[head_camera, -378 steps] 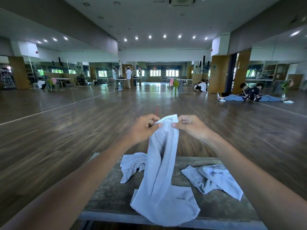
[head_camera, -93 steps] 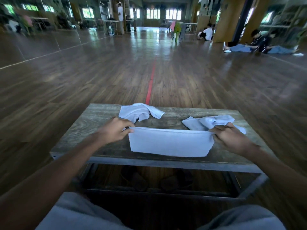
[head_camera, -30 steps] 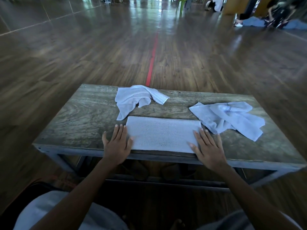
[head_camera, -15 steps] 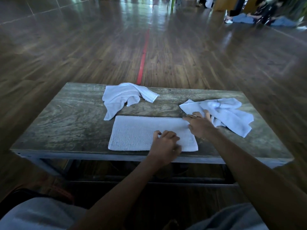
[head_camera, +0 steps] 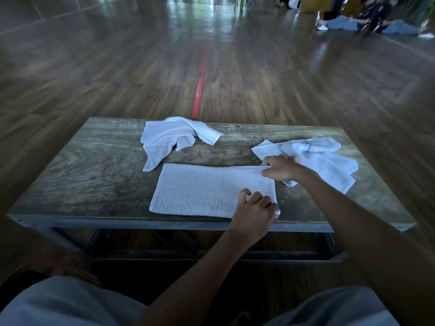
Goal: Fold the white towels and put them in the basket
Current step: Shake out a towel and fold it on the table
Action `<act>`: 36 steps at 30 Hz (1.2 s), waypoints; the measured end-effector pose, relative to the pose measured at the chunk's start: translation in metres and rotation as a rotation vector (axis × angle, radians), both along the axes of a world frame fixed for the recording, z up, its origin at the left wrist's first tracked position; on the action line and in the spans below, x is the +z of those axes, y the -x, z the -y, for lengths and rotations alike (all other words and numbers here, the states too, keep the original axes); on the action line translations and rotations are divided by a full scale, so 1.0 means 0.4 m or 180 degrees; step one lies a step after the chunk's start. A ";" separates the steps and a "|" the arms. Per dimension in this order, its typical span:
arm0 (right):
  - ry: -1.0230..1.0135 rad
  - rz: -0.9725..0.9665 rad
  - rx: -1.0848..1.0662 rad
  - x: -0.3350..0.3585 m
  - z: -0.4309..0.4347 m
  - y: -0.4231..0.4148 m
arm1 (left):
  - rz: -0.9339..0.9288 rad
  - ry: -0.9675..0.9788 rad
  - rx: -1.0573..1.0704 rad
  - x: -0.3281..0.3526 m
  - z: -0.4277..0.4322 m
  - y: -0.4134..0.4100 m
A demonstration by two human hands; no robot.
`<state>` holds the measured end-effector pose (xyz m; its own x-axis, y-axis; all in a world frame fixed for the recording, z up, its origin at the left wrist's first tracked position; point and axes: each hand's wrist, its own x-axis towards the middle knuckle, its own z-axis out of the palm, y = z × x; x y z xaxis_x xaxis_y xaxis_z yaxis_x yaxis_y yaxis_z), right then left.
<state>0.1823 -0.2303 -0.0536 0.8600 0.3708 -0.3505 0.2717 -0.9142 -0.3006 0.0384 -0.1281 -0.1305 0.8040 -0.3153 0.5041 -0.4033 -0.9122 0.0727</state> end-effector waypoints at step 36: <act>-0.0860 0.0204 0.1484 -0.071 -0.588 0.018 | -0.0625 0.2611 0.2567 0.012 -0.506 0.207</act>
<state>0.1749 0.0048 -0.0821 0.5994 0.7878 -0.1420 0.6554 -0.5848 -0.4779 -0.0444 0.0742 -0.1256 0.7095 0.6853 0.1642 0.3555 -0.5493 0.7562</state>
